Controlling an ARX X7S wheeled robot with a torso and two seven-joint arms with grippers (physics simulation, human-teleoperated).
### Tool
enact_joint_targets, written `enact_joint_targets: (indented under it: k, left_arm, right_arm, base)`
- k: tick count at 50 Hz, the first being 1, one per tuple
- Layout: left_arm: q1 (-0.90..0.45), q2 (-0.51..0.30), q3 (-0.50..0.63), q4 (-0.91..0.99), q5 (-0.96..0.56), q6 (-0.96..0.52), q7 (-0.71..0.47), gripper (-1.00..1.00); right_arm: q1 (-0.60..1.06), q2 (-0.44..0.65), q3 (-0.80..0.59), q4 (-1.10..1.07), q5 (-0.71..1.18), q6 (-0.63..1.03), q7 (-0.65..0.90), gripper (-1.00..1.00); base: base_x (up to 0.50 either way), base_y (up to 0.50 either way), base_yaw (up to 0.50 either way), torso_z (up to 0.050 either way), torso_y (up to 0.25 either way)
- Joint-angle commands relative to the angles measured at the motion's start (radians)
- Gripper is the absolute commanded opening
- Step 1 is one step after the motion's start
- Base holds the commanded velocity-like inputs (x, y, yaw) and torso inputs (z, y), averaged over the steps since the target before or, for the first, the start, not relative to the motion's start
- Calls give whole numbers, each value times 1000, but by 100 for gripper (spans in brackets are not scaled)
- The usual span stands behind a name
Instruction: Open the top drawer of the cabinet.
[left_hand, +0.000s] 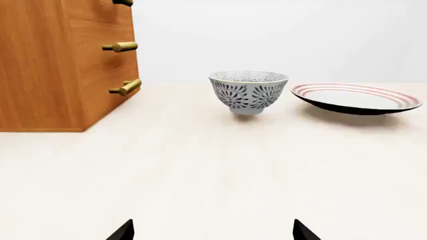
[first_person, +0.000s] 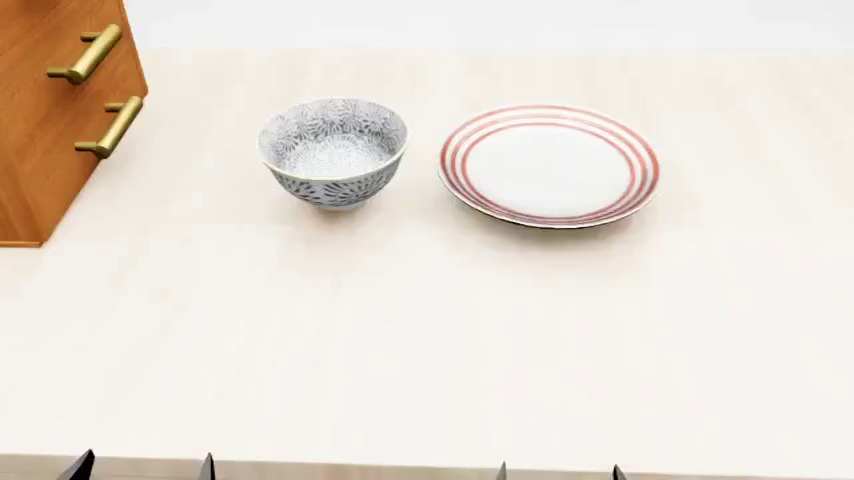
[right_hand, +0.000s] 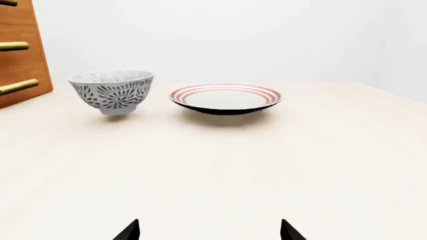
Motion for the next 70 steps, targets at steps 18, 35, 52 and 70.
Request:
enact_joint_targets:
  k: [18,35,52,70]
  left_arm:
    - [-5,-55,61,-2,-54,-16,-87,100]
    - [-13,-75,93,5,-52,-56,-142,100]
    - [-13,-92,111,-7,-92,-27,-148,100]
    - [-8,-114,134,16,-128,-33,-151,100]
  right_arm:
    - [-2,57,-69,-5,58,5,69,100]
    - [2,79,-93,-4,85,11,95,100]
    - [5,97,-117,7,101,2,117,100]
    - [4,115,-138,-1,118,3,137,100]
  base:
    - [0,0,0,0,0]
    - [0,0,0,0,0]
    - [0,0,0,0,0]
    - [0,0,0,27,0]
